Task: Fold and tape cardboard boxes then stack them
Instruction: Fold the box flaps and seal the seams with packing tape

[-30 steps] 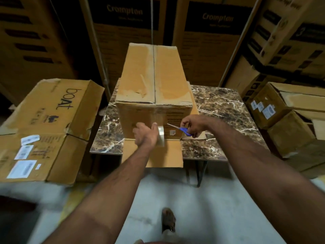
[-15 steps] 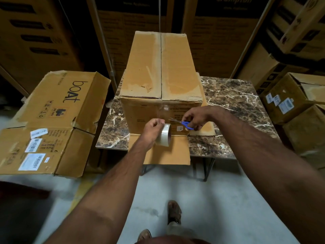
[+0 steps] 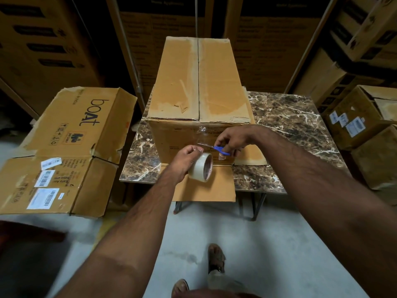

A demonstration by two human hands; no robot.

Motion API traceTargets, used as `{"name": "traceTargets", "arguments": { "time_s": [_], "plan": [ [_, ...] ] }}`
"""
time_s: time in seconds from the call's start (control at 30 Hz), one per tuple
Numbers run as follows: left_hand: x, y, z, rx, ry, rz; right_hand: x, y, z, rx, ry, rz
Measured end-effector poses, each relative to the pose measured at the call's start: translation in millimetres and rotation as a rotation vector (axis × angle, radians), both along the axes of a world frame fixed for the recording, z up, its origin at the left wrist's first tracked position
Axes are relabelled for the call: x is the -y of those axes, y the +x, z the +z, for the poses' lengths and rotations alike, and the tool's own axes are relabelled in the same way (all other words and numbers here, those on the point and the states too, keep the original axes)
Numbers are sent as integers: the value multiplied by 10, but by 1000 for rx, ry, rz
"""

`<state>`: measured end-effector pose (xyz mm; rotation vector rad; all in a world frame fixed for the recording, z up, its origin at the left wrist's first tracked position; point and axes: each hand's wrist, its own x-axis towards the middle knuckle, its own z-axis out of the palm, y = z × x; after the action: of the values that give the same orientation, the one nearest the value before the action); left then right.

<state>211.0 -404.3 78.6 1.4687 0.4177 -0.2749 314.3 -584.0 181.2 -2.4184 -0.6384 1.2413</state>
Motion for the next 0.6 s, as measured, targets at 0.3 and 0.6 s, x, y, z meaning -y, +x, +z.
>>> {"name": "traceTargets", "arguments": {
  "time_s": [0.3, 0.6],
  "plan": [
    [-4, -17, -12, 35, 13, 10, -6, -6, 17, 132, -35, 73],
    [5, -187, -207, 50, 116, -50, 82, -106, -30, 153, -141, 31]
  ]
}}
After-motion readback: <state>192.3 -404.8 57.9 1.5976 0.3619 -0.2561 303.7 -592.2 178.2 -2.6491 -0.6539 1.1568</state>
